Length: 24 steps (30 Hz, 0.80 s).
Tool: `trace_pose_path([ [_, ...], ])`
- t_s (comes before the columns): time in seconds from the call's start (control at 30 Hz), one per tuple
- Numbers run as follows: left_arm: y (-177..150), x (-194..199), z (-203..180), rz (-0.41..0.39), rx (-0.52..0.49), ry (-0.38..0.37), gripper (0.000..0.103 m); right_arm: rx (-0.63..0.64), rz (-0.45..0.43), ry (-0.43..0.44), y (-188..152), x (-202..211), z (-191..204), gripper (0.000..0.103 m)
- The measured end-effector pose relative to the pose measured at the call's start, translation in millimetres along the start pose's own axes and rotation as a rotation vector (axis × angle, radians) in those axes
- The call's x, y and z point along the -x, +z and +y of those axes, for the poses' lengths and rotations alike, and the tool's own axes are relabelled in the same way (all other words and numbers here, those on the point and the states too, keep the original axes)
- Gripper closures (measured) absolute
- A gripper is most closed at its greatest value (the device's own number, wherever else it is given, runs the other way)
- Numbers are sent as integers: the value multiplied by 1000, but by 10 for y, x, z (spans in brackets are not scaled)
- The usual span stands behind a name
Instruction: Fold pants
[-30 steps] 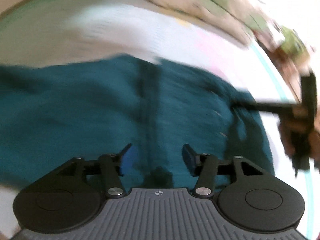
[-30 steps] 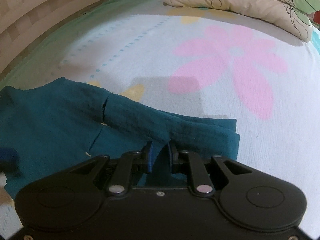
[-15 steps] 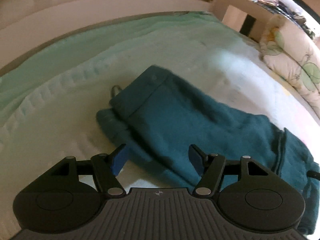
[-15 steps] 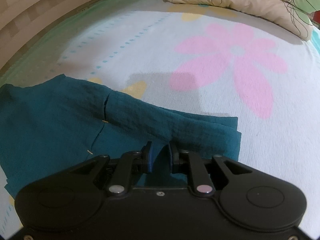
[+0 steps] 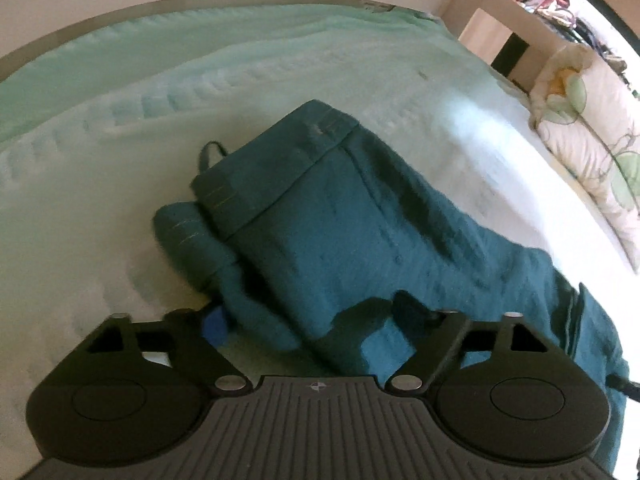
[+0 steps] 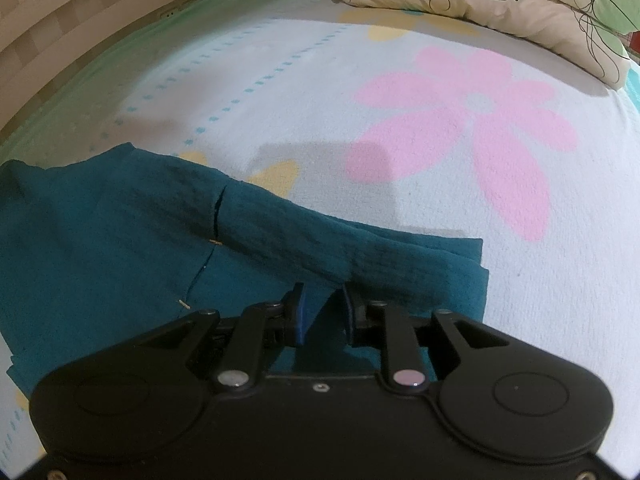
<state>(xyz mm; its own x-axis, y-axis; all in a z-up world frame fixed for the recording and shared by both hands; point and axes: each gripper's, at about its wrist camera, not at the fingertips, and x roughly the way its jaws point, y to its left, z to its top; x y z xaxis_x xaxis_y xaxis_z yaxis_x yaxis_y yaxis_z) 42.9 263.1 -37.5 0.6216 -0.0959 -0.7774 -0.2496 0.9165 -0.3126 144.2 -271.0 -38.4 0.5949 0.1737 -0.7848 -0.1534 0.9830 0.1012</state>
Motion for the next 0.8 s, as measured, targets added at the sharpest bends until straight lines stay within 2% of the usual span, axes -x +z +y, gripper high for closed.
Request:
trace_pose_path([
  [0.03,-7,-5,-1,-1,7,-6,7,1,-1,0,0,2,-3,72],
  [0.1,-24,-38,-32,-7,24,-5,4,5,-4,0,-6,5,-1,72],
  [0.23,-73,-36,-109,17,37,60,4,13,-8,0,-16,11,6,72],
  [0.3,-56,-72,-207,38,-6,101,7,13,-9,4,-19,19,-2,72],
  [0.37,-51,-47,-296,27,-60,157,34,10,-11,8,-21,26,-8,72],
  [0.4,-50,-7,-342,3,-93,196,64,10,-11,10,-22,31,-11,72],
  [0.43,-46,35,-367,-19,-111,211,90,10,-11,11,-21,37,-8,72],
  [0.53,-7,265,-446,-108,-96,146,96,13,-13,23,-25,53,-22,72],
  [0.57,-5,390,-561,-164,-140,144,96,9,-13,28,-27,62,-32,72],
  [0.67,-40,804,-1069,-319,-351,109,96,-7,-19,43,-42,107,-62,72],
  [0.8,-227,1291,-1888,-430,-637,-87,96,-40,-33,57,-71,182,-147,73],
])
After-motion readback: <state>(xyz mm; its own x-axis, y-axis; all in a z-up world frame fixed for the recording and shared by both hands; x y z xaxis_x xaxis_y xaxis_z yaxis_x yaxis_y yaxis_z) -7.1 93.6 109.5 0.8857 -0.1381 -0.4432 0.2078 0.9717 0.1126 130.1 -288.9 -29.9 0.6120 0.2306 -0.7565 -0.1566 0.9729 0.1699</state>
